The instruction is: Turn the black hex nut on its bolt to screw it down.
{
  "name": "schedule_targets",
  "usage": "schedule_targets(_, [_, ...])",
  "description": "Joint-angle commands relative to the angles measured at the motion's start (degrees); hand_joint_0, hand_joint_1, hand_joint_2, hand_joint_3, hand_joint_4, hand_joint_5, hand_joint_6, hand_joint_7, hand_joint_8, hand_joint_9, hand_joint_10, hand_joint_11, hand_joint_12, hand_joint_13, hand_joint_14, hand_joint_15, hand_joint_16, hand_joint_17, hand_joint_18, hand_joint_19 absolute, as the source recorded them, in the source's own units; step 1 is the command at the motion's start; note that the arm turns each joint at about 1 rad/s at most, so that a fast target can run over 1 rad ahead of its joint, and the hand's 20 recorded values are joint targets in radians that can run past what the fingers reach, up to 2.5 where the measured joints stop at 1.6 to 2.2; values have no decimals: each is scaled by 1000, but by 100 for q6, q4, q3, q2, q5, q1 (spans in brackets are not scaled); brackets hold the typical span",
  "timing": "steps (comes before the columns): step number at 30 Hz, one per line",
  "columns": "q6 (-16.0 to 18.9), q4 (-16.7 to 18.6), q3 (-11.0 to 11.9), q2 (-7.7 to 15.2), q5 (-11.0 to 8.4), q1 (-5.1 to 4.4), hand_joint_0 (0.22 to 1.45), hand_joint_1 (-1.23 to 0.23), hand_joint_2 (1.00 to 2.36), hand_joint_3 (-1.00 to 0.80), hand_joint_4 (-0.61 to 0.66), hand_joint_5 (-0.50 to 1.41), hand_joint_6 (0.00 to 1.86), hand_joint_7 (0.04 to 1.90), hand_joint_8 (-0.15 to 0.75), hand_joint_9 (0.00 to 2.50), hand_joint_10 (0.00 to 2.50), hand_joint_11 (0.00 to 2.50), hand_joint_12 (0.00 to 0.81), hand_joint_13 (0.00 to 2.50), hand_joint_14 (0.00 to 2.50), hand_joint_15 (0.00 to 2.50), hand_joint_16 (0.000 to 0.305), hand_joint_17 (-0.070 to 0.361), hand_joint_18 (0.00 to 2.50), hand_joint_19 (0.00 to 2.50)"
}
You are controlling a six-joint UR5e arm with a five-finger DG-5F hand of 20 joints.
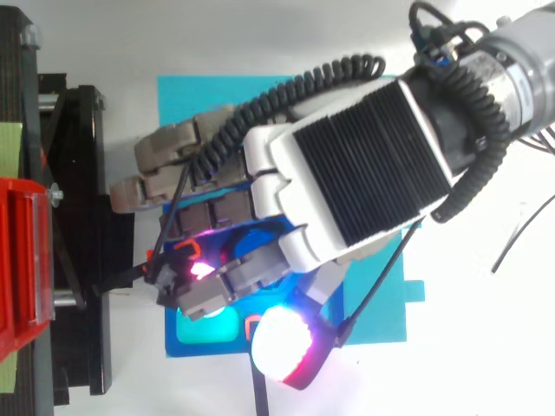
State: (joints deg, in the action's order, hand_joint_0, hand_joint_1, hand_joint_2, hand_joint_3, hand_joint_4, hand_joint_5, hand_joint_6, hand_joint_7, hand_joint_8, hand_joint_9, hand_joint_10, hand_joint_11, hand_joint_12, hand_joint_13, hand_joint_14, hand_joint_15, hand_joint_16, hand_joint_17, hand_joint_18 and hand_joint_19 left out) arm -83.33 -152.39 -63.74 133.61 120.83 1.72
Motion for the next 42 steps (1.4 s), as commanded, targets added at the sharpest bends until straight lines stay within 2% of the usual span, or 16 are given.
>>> schedule_targets(1, [-25,34,-129,-2,-165,-110,505,-254,1000,-500,-82,27,509,1218,265,948,6,148,317,582,0,17,49,110,420,536])
schedule_targets(2, [-25,34,-147,-2,-218,-163,505,-255,1000,-500,-81,28,509,1215,265,947,7,148,317,582,0,12,49,110,420,528])
schedule_targets(4, [-25,25,-147,7,-253,-189,505,-257,1000,-500,-86,29,509,1219,264,947,6,149,315,583,0,15,49,110,420,536])
schedule_targets(6, [-25,16,-147,-2,-332,-260,505,-258,1000,-500,-92,29,509,1225,267,944,6,149,317,582,0,10,49,110,420,528])
schedule_targets(13, [-34,34,-147,-2,-455,-348,504,-259,1000,-500,-101,32,509,1236,263,941,6,147,317,580,0,16,49,110,421,530])
schedule_targets(20, [-34,16,-156,7,-455,-348,504,-262,1000,-500,-122,35,510,1250,263,941,6,142,315,579,0,13,49,110,420,530])
schedule_targets(26, [-43,87,-288,7,-438,-312,504,-267,1000,-500,-127,34,510,1238,263,942,6,136,315,581,0,13,49,110,421,530])
schedule_targets(27, [-43,306,-393,7,-429,-295,504,-268,1000,-500,-119,32,510,1237,263,943,5,148,316,581,0,17,49,110,419,530])
schedule_targets(28, [-43,341,-402,7,-429,-286,504,-268,1000,-500,-118,32,510,1233,264,945,7,149,316,581,0,12,49,110,419,535])
schedule_targets(31, [-34,368,-402,7,-420,-268,505,-269,1000,-500,-80,22,508,1208,262,944,6,142,316,581,0,11,49,110,419,528])
schedule_targets(35, [-43,368,-402,-2,-402,-242,505,-272,1000,-500,45,10,506,1185,265,945,6,154,316,581,0,10,49,109,418,527])
schedule_targets(42, [-43,377,-402,7,-385,-181,504,-272,1000,-500,120,1,505,1211,267,955,7,157,313,582,0,14,49,110,421,530])
